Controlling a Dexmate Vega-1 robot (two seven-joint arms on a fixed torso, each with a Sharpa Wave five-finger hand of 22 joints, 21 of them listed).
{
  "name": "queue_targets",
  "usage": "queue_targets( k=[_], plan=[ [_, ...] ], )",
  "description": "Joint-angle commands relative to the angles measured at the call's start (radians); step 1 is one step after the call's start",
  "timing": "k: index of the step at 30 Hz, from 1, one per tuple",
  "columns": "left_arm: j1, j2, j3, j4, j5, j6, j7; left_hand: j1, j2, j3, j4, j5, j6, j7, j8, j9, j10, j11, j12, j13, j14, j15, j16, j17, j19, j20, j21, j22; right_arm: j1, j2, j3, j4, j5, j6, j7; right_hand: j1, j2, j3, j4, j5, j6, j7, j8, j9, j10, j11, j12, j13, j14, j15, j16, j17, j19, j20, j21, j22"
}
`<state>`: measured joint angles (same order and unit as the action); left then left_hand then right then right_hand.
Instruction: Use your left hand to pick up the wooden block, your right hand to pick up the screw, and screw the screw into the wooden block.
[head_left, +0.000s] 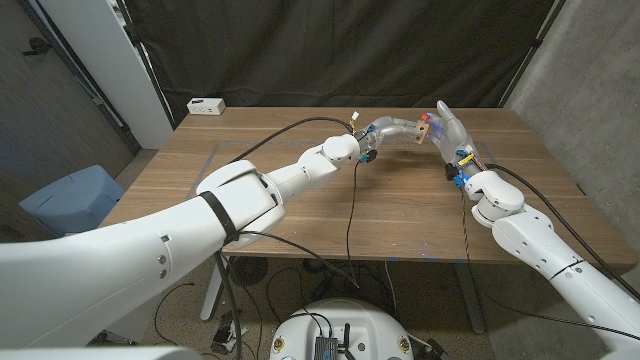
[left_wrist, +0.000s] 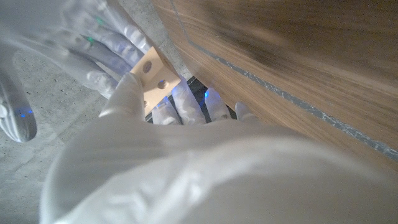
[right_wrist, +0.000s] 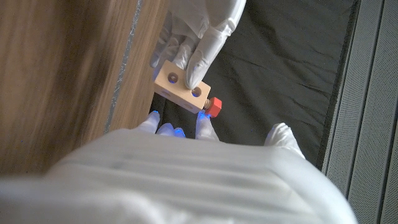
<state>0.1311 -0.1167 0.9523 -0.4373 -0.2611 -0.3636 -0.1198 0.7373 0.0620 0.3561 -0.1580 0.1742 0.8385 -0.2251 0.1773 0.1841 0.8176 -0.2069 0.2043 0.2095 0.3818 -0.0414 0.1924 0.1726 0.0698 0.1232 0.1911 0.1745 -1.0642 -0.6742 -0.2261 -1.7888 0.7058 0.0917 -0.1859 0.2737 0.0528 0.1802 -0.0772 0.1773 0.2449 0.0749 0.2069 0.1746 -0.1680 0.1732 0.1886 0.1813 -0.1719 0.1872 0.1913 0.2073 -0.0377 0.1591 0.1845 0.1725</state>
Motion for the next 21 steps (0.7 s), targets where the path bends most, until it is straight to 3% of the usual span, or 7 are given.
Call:
queue_targets(
  k=[1, 21],
  plan=[
    [0.003, 0.003, -0.003, 0.0, -0.003, -0.003, -0.003, 0.003, 0.008, 0.014, 0.008, 0.004, 0.015, 0.0, 0.012, 0.002, 0.003, -0.003, 0.002, 0.003, 0.007, -0.077, 0.001, 0.002, 0.001, -0.001, 0.007, 0.004, -0.004, -0.006, -0.004, -0.015, 0.0, -0.004, 0.001, -0.012, 0.004, -0.001, 0.003, 0.002, 0.009, -0.004, -0.004, 0.002, -0.116, -0.002, 0.004, 0.004, -0.148, 0.006, 0.007, 0.002, 0.0, 0.002, 0.004, 0.0],
    [0.0, 0.0, -0.004, 0.0, -0.007, 0.015, -0.003, 0.002, 0.008, 0.015, 0.008, 0.004, 0.015, 0.0, 0.012, 0.003, 0.004, 0.0, 0.002, 0.003, 0.007, -0.076, 0.001, 0.002, 0.002, 0.001, 0.007, 0.004, -0.022, -0.018, 0.001, -0.035, 0.006, -0.019, -0.006, -0.018, 0.008, -0.002, 0.003, 0.004, 0.013, -0.002, -0.009, 0.003, -0.112, -0.002, 0.006, 0.003, -0.144, 0.005, 0.009, 0.0, 0.005, 0.001, 0.007, 0.0]
  ],
)
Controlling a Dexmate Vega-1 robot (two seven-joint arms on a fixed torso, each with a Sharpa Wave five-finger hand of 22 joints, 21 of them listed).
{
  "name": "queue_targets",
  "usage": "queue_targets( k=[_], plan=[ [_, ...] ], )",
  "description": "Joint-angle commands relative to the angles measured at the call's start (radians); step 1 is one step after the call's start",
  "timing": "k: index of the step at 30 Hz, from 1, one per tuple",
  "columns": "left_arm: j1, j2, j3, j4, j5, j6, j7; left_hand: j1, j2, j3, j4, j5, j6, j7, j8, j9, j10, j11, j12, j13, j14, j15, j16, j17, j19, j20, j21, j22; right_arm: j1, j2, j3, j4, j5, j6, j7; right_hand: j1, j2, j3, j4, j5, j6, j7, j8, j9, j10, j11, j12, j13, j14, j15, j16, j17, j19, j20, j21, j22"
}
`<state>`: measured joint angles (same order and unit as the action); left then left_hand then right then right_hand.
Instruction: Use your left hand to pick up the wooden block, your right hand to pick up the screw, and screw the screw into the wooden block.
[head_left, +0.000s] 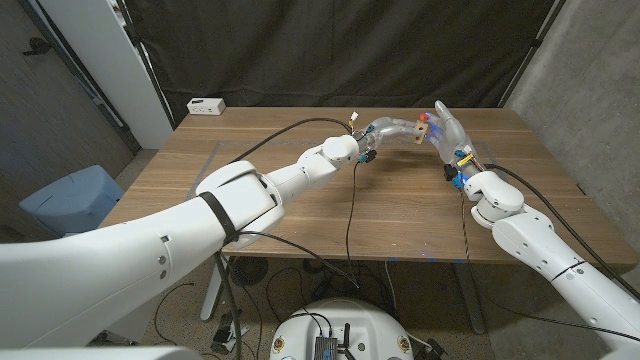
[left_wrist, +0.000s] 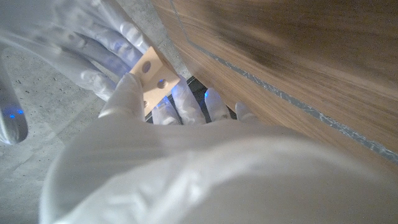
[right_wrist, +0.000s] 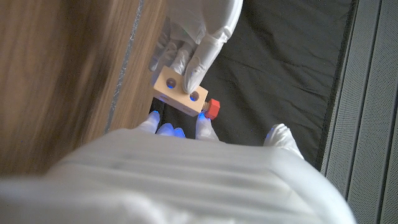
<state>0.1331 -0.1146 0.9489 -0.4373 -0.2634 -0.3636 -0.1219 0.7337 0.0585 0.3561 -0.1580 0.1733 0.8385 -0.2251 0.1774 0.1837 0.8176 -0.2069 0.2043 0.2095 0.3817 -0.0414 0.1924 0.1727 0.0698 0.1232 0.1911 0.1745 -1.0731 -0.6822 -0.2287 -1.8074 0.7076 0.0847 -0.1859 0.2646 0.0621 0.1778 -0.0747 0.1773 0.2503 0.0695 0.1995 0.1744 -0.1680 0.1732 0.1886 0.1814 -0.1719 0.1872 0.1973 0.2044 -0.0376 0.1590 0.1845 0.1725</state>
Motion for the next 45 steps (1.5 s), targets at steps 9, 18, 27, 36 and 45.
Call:
queue_targets(
  k=[9, 18, 27, 36, 45],
  plan=[
    [-0.006, -0.003, 0.002, 0.0, -0.006, 0.031, 0.001, 0.005, 0.012, 0.015, 0.008, 0.005, 0.015, 0.0, 0.012, 0.003, 0.004, -0.001, 0.002, 0.003, 0.008, -0.077, 0.002, 0.002, 0.002, 0.002, 0.007, 0.004, -0.025, -0.013, 0.009, -0.028, 0.005, -0.012, -0.013, -0.011, 0.0, 0.001, -0.001, 0.005, 0.009, 0.004, -0.004, 0.003, -0.111, -0.002, 0.007, 0.003, -0.143, 0.006, 0.003, 0.002, 0.007, 0.001, 0.008, 0.0],
    [-0.009, -0.008, 0.002, 0.0, -0.011, 0.057, 0.004, 0.006, 0.013, 0.016, 0.008, 0.005, 0.014, 0.0, 0.011, 0.003, 0.003, -0.002, 0.002, 0.003, 0.009, -0.076, 0.002, 0.002, 0.005, 0.0, 0.008, 0.004, -0.036, -0.02, 0.013, -0.043, -0.001, -0.016, -0.023, -0.011, 0.002, 0.001, -0.002, 0.005, 0.01, 0.001, -0.006, 0.003, -0.109, -0.001, 0.007, 0.003, -0.142, 0.006, 0.003, 0.001, 0.008, 0.002, 0.008, 0.0],
    [-0.013, -0.01, 0.005, 0.0, -0.014, 0.078, 0.008, 0.006, 0.013, 0.017, 0.007, 0.005, 0.014, 0.0, 0.011, 0.003, 0.004, -0.002, 0.002, 0.003, 0.008, -0.076, 0.001, 0.002, 0.006, -0.001, 0.008, 0.004, -0.045, -0.026, 0.017, -0.057, 0.0, -0.022, -0.023, -0.012, 0.004, 0.002, -0.003, 0.006, 0.012, 0.002, -0.007, 0.003, -0.107, -0.001, 0.008, 0.003, -0.142, 0.005, 0.003, 0.0, 0.01, 0.002, 0.008, 0.0],
    [-0.019, -0.014, 0.009, 0.0, -0.018, 0.111, 0.017, 0.006, 0.014, 0.018, 0.008, 0.005, 0.014, 0.0, 0.011, 0.003, 0.002, 0.002, 0.001, 0.003, 0.009, -0.075, 0.001, 0.002, 0.007, -0.001, 0.008, 0.004, -0.053, -0.038, 0.02, -0.075, -0.001, -0.033, -0.025, -0.012, 0.006, 0.003, -0.005, 0.006, 0.014, 0.0, -0.008, 0.003, -0.106, -0.002, 0.008, 0.003, -0.14, 0.005, 0.003, -0.001, 0.013, 0.002, 0.009, 0.0],
    [-0.026, -0.017, 0.012, 0.0, -0.022, 0.14, 0.026, 0.005, 0.014, 0.018, 0.008, 0.005, 0.013, 0.0, 0.011, 0.003, 0.004, -0.001, 0.002, 0.003, 0.009, -0.077, 0.001, 0.002, 0.007, 0.0, 0.008, 0.004, -0.053, -0.047, 0.019, -0.091, -0.004, -0.046, -0.024, -0.012, 0.008, 0.003, -0.006, 0.006, 0.015, -0.001, -0.009, 0.003, -0.105, -0.002, 0.008, 0.003, -0.141, 0.006, 0.002, -0.002, 0.013, 0.002, 0.009, 0.0]
  ],
)
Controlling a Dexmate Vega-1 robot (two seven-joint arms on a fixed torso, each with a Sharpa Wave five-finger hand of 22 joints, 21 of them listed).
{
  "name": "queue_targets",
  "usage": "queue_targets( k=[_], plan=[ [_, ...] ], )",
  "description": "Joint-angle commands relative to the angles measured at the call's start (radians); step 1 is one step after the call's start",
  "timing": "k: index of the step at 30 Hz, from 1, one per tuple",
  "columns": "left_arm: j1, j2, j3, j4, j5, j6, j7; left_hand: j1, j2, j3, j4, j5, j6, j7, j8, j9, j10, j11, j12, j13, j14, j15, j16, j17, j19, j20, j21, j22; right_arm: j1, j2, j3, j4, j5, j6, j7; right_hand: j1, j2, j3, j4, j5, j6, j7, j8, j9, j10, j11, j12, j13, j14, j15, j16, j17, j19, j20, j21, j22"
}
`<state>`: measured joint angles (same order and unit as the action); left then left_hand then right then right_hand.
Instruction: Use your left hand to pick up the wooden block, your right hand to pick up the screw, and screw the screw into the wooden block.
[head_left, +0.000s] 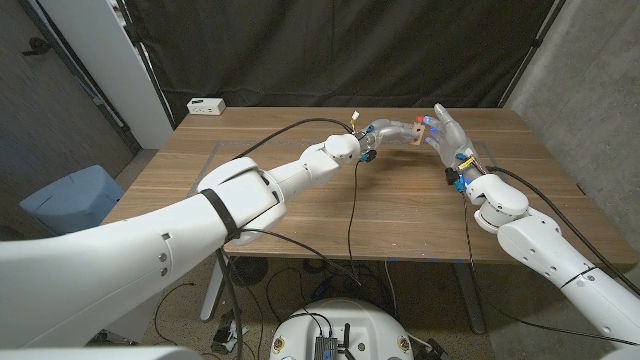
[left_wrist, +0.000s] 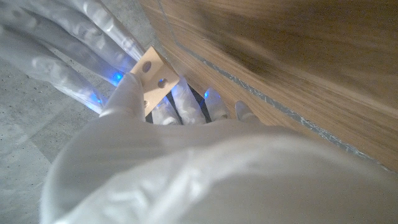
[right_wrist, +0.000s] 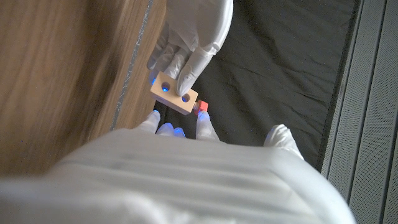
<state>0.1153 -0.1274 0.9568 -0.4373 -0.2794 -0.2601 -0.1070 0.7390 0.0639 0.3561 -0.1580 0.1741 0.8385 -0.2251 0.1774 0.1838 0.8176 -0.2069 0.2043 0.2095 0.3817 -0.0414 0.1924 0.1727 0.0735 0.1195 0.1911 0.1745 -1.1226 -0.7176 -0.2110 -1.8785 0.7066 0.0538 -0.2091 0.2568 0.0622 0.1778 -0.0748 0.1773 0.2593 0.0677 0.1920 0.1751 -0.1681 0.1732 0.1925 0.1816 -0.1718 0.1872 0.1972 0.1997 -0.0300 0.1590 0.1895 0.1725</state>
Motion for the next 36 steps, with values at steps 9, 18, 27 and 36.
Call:
queue_targets(
  k=[9, 18, 27, 36],
  plan=[
    [-0.016, -0.006, 0.008, 0.0, -0.009, 0.063, 0.02, 0.0, 0.008, 0.019, 0.007, 0.004, 0.013, 0.0, 0.011, 0.003, 0.001, 0.0, 0.001, 0.003, 0.01, -0.075, 0.002, 0.002, 0.003, 0.003, 0.008, 0.004, -0.006, -0.015, 0.002, -0.027, -0.003, -0.023, -0.005, -0.004, 0.009, 0.004, -0.007, 0.006, 0.007, 0.001, -0.002, 0.003, -0.105, -0.002, 0.004, 0.003, -0.141, 0.006, 0.002, 0.002, 0.006, 0.006, 0.004, -0.001],
    [-0.019, -0.006, 0.012, 0.0, -0.008, 0.061, 0.017, 0.001, 0.008, 0.019, 0.007, 0.004, 0.013, 0.0, 0.011, 0.003, 0.003, -0.001, 0.002, 0.003, 0.008, -0.075, 0.0, 0.002, 0.003, 0.002, 0.008, 0.004, -0.019, -0.024, 0.017, -0.032, -0.006, -0.035, -0.026, -0.005, 0.01, 0.004, -0.009, 0.006, 0.006, -0.001, -0.004, 0.003, -0.101, -0.003, 0.005, 0.003, -0.142, 0.006, 0.002, 0.002, 0.005, 0.007, 0.003, -0.001],
    [-0.011, 0.002, 0.01, 0.0, -0.001, -0.001, -0.001, 0.0, 0.008, 0.019, 0.007, 0.004, 0.013, 0.0, 0.011, 0.003, 0.002, 0.0, 0.001, 0.003, 0.008, -0.076, 0.0, 0.002, 0.003, 0.002, 0.008, 0.004, -0.013, -0.023, 0.021, -0.006, -0.005, -0.037, -0.024, -0.007, 0.009, 0.003, -0.01, 0.006, 0.003, -0.002, -0.006, 0.003, -0.103, -0.004, 0.004, 0.003, -0.143, 0.006, 0.001, 0.001, 0.0, 0.006, 0.001, 0.0],
    [0.001, 0.012, 0.003, 0.0, 0.008, -0.06, -0.018, 0.0, 0.007, 0.02, 0.007, 0.004, 0.012, 0.0, 0.011, 0.003, 0.001, -0.001, 0.001, 0.003, 0.008, -0.077, 0.001, 0.002, 0.003, 0.001, 0.008, 0.004, 0.003, -0.012, 0.018, 0.043, 0.0, -0.022, -0.004, -0.009, 0.009, 0.003, -0.011, 0.006, -0.01, 0.0, -0.011, 0.003, -0.112, -0.004, 0.001, 0.003, -0.147, 0.006, 0.0, 0.001, -0.005, 0.005, 0.0, 0.0]
  ],
)
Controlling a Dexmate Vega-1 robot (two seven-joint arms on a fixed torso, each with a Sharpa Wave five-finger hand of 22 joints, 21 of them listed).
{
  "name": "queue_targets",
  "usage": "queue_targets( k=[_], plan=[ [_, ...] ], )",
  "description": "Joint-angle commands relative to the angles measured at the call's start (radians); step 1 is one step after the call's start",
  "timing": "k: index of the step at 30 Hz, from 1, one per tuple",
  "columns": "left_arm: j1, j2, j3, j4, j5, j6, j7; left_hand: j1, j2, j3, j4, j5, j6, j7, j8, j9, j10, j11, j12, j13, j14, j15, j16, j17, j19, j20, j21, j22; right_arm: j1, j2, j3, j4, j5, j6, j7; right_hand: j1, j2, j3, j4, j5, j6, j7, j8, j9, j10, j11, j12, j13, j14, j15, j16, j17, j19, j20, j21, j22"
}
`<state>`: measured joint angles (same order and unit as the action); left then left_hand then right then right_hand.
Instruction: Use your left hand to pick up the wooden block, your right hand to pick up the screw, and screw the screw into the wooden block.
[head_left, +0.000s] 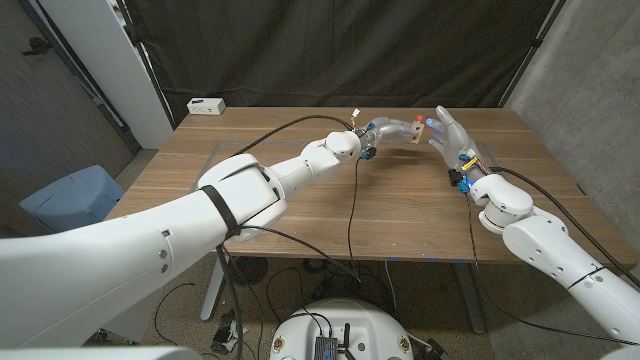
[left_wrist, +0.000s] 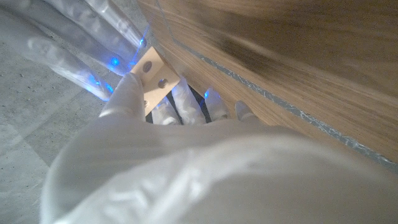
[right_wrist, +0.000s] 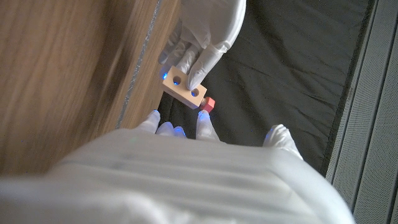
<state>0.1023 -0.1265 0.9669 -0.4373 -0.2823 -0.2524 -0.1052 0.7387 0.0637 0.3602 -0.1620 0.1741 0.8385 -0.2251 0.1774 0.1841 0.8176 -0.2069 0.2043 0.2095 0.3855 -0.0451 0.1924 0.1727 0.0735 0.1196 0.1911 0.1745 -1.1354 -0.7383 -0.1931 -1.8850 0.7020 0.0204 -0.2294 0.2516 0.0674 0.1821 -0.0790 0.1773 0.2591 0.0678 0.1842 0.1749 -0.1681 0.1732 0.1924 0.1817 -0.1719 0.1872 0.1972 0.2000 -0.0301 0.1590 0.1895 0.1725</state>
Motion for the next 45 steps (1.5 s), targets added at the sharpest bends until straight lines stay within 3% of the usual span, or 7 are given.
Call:
queue_targets(
  k=[1, 20, 34, 45],
  plan=[
    [0.015, 0.012, -0.008, 0.0, 0.011, -0.072, -0.021, 0.001, 0.008, 0.015, 0.011, 0.004, 0.012, 0.0, 0.011, 0.003, 0.001, -0.001, 0.001, 0.003, 0.004, -0.073, 0.001, 0.002, 0.004, 0.0, 0.008, 0.004, 0.018, 0.01, 0.0, 0.057, 0.006, 0.016, 0.022, -0.004, 0.003, -0.002, -0.007, 0.006, -0.01, 0.0, -0.003, 0.003, -0.112, -0.003, 0.001, 0.003, -0.148, 0.005, -0.001, 0.001, -0.007, 0.005, -0.001, 0.0],
    [0.018, 0.019, -0.013, 0.0, 0.017, -0.081, -0.028, 0.0, 0.007, 0.016, 0.011, 0.004, 0.013, 0.0, 0.011, 0.003, 0.001, -0.001, 0.001, 0.003, 0.004, -0.073, 0.001, 0.002, 0.004, 0.0, 0.007, 0.004, 0.07, 0.019, -0.015, 0.139, 0.018, 0.027, 0.07, -0.035, 0.004, -0.012, 0.005, 0.007, -0.036, -0.001, -0.009, 0.002, -0.137, -0.013, -0.006, 0.003, -0.172, 0.005, -0.004, 0.006, -0.035, 0.01, -0.007, 0.0],
    [0.013, 0.015, -0.007, 0.0, 0.016, -0.049, -0.017, 0.0, 0.007, 0.016, 0.011, 0.004, 0.012, 0.0, 0.011, 0.003, 0.002, -0.001, 0.001, 0.003, 0.005, -0.073, 0.001, 0.002, 0.004, 0.0, 0.007, 0.004, 0.12, 0.06, -0.046, 0.198, 0.013, 0.065, 0.095, -0.129, 0.016, -0.042, 0.06, 0.021, -0.01, 0.016, 0.001, 0.003, -0.136, -0.02, -0.001, 0.004, -0.179, -0.001, 0.003, 0.014, -0.053, 0.002, -0.003, 0.002],
    [0.009, 0.013, -0.003, 0.0, 0.014, -0.032, -0.011, 0.0, 0.007, 0.017, 0.01, 0.004, 0.013, 0.0, 0.012, 0.003, 0.002, 0.001, 0.002, 0.003, 0.005, -0.072, 0.001, 0.002, 0.005, 0.0, 0.007, 0.004, 0.15, 0.075, -0.068, 0.219, 0.011, 0.074, 0.118, -0.173, 0.022, -0.056, 0.088, 0.028, 0.016, 0.022, 0.008, 0.003, -0.149, -0.025, -0.003, 0.004, -0.187, 0.001, 0.004, 0.017, -0.055, -0.003, -0.001, 0.002]
  ],
)
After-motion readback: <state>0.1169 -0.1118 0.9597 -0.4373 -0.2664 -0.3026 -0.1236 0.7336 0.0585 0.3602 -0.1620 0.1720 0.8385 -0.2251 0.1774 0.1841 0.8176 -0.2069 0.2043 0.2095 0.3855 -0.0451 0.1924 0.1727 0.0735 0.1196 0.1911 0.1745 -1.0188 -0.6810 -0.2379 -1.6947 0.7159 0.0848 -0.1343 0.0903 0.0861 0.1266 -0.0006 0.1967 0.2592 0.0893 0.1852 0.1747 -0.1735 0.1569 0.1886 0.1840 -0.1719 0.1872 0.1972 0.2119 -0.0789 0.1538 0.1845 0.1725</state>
